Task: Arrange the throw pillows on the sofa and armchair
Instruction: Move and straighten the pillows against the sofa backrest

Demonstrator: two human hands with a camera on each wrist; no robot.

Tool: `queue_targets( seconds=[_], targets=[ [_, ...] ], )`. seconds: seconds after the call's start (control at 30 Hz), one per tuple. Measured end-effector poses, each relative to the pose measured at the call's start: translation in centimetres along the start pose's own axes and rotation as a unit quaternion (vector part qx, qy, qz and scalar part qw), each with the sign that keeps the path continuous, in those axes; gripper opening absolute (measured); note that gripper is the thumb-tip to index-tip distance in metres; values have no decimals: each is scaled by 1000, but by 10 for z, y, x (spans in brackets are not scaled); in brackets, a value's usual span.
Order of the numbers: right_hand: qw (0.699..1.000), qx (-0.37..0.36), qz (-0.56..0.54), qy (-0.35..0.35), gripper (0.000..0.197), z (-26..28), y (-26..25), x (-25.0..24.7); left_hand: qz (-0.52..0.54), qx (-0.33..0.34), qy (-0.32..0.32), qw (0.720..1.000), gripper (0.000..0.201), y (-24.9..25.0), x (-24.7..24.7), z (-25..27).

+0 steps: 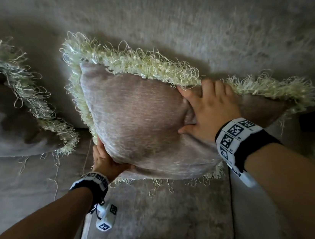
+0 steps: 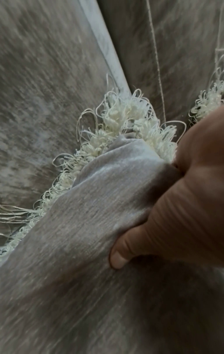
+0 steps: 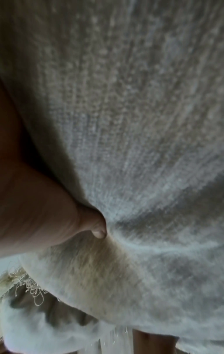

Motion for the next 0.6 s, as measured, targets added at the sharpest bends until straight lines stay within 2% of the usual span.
queue_targets(
  seconds=[0.2, 0.33, 0.47, 0.6],
  targets=[
    [1000, 9, -5, 7, 103, 13, 1, -8, 38, 13, 7, 999, 151, 5, -3, 17],
    [999, 31, -29, 12, 100, 36, 11, -15, 3, 39, 5, 999, 143, 19, -12, 41],
    [995, 85, -54, 6, 102, 74, 44, -17, -64, 116, -9, 991, 139, 48, -23, 52],
    [986, 136, -96, 31, 109, 102, 80, -20, -142, 192, -8, 971, 135, 111, -46, 58]
  ],
)
Point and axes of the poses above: each hand's wrist, its own z-axis away from the middle knuckle, its own x-axis out of the palm, y = z × x, the point moved 4 cm from there along -z, towards the middle knuckle, and after that the axes turned 14 degrees about z, right-handed, at the moved point
